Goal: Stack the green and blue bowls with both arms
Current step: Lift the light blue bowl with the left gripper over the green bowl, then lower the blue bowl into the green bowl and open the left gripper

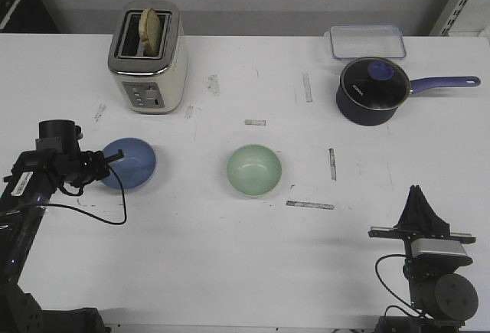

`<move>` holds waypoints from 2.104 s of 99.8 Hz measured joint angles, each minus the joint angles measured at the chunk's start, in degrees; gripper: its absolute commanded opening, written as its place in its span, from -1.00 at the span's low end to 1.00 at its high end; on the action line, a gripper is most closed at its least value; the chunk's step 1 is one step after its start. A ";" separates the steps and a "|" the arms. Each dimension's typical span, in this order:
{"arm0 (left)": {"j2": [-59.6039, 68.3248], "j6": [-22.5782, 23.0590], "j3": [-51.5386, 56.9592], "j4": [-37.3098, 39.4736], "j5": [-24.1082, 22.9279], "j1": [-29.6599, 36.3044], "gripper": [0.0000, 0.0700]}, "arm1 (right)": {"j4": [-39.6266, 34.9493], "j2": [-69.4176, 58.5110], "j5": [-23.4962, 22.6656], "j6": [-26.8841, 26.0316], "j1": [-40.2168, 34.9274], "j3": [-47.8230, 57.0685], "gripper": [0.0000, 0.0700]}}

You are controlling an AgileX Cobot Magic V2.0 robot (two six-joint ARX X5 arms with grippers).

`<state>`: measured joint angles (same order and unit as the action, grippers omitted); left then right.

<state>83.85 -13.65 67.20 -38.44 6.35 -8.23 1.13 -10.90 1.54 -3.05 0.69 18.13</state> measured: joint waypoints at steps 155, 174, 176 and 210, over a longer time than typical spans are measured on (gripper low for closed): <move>10.43 -9.66 7.48 21.99 0.04 41.53 -0.99 | 0.00 0.00 0.00 0.00 0.00 0.00 -0.97; 11.26 -9.66 7.48 22.01 0.02 41.92 -0.99 | 0.00 0.00 0.00 0.00 0.00 0.00 -0.97; 11.37 -9.66 7.50 21.99 0.02 42.03 -0.99 | 0.00 0.00 0.00 0.00 0.00 0.00 -0.97; 11.89 -9.68 7.48 22.21 0.04 42.36 -0.59 | 0.00 0.00 0.00 0.00 0.00 0.00 -0.97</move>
<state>95.74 -23.33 74.67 -16.23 6.39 34.13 1.13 -10.90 1.54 -3.05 0.69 18.13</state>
